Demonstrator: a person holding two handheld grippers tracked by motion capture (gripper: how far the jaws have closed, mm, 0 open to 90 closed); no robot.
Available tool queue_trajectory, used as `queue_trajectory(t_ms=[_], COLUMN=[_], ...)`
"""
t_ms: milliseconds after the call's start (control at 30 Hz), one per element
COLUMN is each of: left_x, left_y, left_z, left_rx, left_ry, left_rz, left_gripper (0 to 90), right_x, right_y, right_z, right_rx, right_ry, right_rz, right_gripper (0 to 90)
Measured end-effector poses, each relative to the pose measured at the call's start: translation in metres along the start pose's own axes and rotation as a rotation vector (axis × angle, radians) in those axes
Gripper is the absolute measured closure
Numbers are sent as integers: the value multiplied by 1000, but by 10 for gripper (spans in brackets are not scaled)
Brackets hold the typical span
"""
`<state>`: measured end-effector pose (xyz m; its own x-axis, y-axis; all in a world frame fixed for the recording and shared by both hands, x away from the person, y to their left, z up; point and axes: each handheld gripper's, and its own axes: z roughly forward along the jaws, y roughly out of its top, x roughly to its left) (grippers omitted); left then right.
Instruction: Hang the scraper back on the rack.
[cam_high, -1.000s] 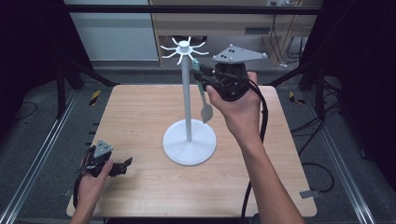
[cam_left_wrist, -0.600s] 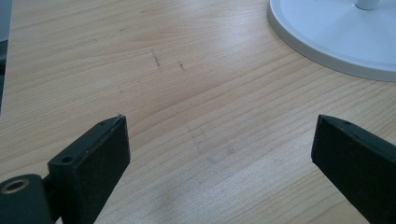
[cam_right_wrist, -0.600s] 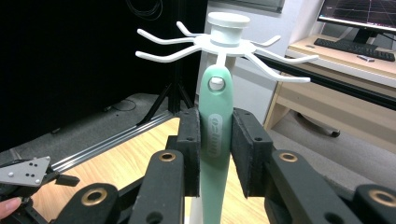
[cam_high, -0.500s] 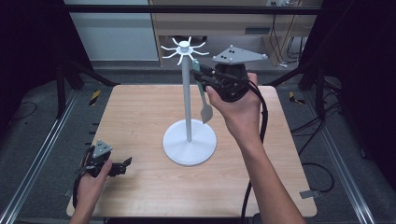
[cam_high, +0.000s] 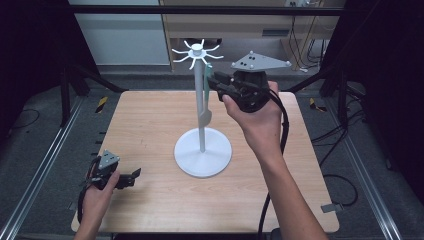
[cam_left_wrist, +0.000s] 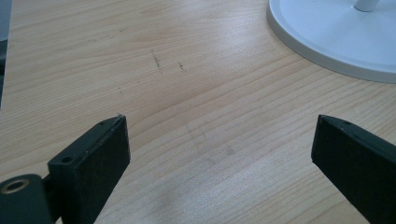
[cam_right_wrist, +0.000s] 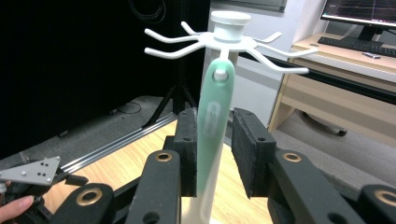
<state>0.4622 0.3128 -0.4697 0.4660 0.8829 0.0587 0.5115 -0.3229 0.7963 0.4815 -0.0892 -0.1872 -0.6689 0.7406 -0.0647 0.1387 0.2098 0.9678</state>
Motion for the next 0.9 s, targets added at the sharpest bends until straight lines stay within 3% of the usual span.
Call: queue_trajectory(t_ms=[333, 900], left_x=[1, 5], left_y=[0, 0], left_z=[-1, -2], left_rx=[-2, -14], left_ry=[7, 19], left_rz=[-6, -11], left_gripper=[37, 37], right_x=[-5, -26], right_y=[-6, -35], right_z=[-16, -28], right_rx=[6, 62], right_ry=[-18, -82], right_rz=[-2, 40], right_gripper=[718, 689])
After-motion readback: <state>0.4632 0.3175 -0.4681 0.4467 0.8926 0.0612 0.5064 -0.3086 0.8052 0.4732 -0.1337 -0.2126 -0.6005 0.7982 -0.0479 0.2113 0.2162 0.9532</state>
